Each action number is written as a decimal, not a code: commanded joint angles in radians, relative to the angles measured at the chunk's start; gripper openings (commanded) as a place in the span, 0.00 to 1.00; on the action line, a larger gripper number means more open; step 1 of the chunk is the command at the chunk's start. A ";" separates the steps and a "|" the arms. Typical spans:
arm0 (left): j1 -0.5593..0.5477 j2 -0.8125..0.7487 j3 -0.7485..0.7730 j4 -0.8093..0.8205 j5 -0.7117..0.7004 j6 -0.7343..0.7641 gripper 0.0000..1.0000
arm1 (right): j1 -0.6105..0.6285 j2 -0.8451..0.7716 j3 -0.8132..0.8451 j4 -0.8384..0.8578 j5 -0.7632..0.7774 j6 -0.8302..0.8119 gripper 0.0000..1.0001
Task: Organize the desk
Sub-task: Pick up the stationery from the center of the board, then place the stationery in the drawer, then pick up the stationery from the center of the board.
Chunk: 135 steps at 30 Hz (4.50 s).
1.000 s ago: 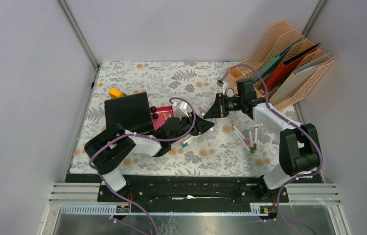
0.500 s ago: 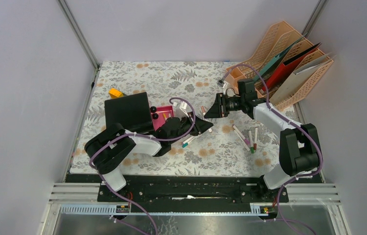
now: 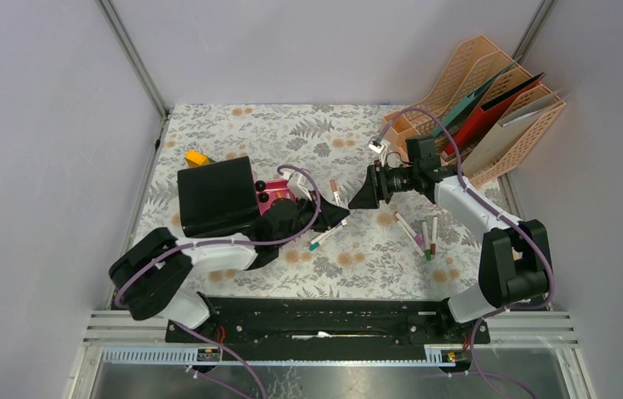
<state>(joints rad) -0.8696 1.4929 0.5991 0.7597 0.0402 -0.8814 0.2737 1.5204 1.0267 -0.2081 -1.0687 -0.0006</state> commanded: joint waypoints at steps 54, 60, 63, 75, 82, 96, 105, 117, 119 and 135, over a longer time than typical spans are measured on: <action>0.078 0.152 0.453 -1.182 -0.821 0.137 0.41 | -0.063 -0.051 0.082 -0.191 -0.035 -0.240 0.65; 0.078 0.135 0.461 -1.180 -0.778 0.149 0.43 | -0.064 -0.052 0.084 -0.199 -0.036 -0.248 0.65; 0.078 0.111 0.458 -1.170 -0.724 0.168 0.43 | -0.064 -0.055 0.088 -0.209 -0.033 -0.262 0.65; 0.078 -0.126 0.249 -0.829 -0.318 0.353 0.63 | -0.064 -0.075 0.100 -0.254 0.020 -0.328 0.65; 0.078 -0.243 0.152 -0.697 -0.149 0.382 0.85 | -0.064 -0.101 0.122 -0.310 0.124 -0.397 0.65; 0.102 -0.509 -0.006 -0.532 -0.121 0.448 0.99 | -0.066 -0.270 -0.028 -0.428 0.564 -0.643 0.70; 0.112 -0.470 -0.086 -0.307 0.033 0.417 0.99 | -0.096 -0.268 -0.165 -0.321 0.762 -0.704 0.74; 0.120 -0.408 -0.013 -0.337 0.022 0.488 0.99 | -0.096 -0.168 -0.187 -0.211 0.897 -0.606 0.64; 0.121 -0.395 -0.011 -0.332 0.024 0.485 0.99 | -0.096 -0.158 -0.188 -0.206 0.900 -0.604 0.61; 0.121 -0.355 -0.034 -0.289 0.083 0.403 0.99 | -0.096 0.015 -0.133 -0.253 0.919 -0.551 0.41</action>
<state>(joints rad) -0.7532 1.1366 0.5480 0.4168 0.0929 -0.4644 0.1818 1.5078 0.8494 -0.4358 -0.1574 -0.5728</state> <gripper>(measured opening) 0.988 0.427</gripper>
